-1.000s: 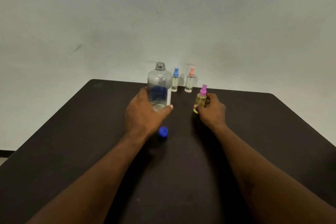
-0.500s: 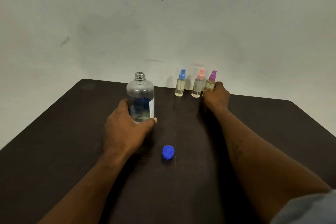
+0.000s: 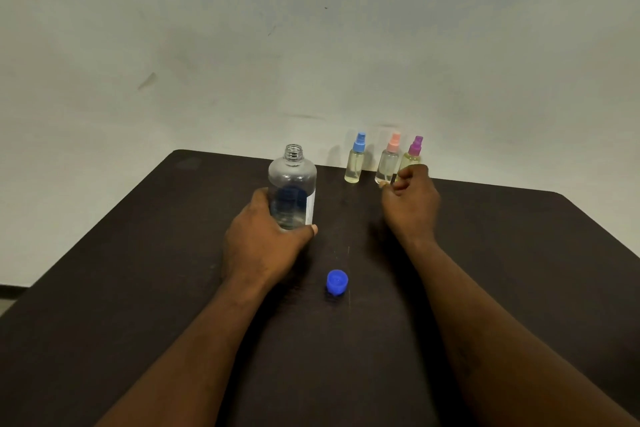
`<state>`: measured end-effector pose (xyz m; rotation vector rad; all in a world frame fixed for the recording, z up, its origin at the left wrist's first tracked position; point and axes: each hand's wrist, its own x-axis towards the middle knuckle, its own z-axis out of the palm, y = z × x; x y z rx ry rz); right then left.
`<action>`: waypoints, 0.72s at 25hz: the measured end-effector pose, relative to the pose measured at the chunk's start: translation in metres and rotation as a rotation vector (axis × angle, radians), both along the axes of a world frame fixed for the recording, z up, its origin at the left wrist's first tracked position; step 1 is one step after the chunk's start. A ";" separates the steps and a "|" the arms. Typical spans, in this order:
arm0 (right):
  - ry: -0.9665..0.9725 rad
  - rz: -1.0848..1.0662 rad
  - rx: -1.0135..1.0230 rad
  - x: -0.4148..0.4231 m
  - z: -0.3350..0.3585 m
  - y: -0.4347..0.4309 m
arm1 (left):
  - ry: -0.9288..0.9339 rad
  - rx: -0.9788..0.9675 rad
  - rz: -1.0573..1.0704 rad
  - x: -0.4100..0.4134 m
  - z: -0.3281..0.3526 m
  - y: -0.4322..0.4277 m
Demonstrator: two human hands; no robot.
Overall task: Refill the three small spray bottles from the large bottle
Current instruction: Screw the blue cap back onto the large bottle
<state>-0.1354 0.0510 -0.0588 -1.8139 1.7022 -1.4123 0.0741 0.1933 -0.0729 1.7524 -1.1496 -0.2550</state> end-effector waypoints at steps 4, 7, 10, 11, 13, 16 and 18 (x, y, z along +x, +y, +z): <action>0.022 0.347 0.125 0.017 -0.005 0.059 | -0.024 0.032 -0.021 -0.003 0.005 0.008; 0.004 0.450 0.162 0.016 0.001 0.096 | -0.027 0.042 -0.058 -0.007 0.008 0.018; 0.038 0.658 0.215 0.002 0.007 0.129 | -0.020 0.050 -0.091 -0.009 0.009 0.036; 0.118 0.735 0.223 -0.002 0.008 0.137 | -0.019 0.048 -0.100 -0.009 0.009 0.042; 0.342 0.795 0.187 -0.007 0.008 0.147 | -0.018 0.043 -0.116 -0.010 0.008 0.054; 0.334 0.710 0.139 -0.005 0.006 0.147 | -0.027 0.045 -0.129 -0.009 0.008 0.063; 0.105 0.638 0.136 -0.006 0.002 0.145 | -0.028 0.037 -0.137 -0.009 0.007 0.064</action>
